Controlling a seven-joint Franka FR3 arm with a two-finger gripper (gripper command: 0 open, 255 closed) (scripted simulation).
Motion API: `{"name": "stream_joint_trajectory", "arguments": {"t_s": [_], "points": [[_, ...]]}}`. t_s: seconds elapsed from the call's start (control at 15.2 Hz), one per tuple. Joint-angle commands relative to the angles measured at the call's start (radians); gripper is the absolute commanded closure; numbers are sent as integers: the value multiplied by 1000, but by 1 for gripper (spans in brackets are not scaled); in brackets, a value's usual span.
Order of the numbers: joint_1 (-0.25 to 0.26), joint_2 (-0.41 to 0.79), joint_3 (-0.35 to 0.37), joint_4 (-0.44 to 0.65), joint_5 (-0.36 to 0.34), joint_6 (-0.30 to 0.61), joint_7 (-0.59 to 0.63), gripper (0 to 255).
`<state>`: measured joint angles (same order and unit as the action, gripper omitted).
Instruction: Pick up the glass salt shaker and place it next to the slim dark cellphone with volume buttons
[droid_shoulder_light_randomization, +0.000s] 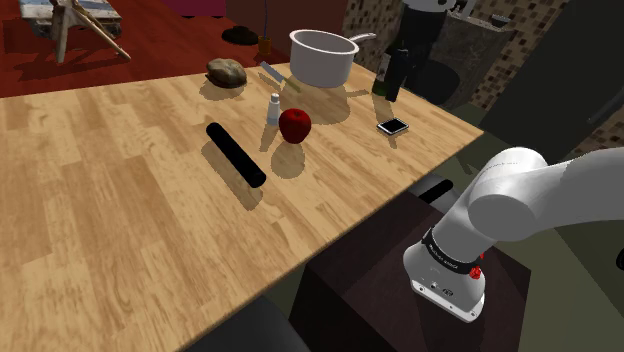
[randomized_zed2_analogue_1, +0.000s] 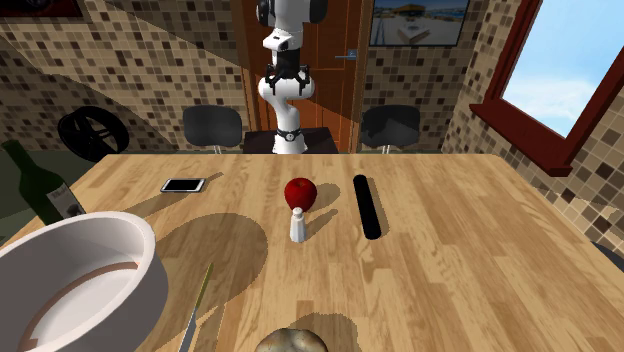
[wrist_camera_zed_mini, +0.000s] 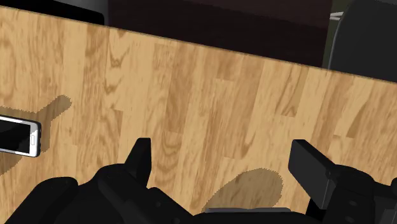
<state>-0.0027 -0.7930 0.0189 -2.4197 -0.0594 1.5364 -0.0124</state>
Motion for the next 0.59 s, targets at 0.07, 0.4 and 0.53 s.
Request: {"name": "stream_joint_trajectory", "arguments": {"t_s": [0.07, 0.4, 0.53], "points": [[0, 36, 1, 7, -2, 30, 1, 0], [-3, 222, 4, 63, -11, 165, 8, 0], [-5, 299, 6, 95, -16, 212, 10, 0]]}}
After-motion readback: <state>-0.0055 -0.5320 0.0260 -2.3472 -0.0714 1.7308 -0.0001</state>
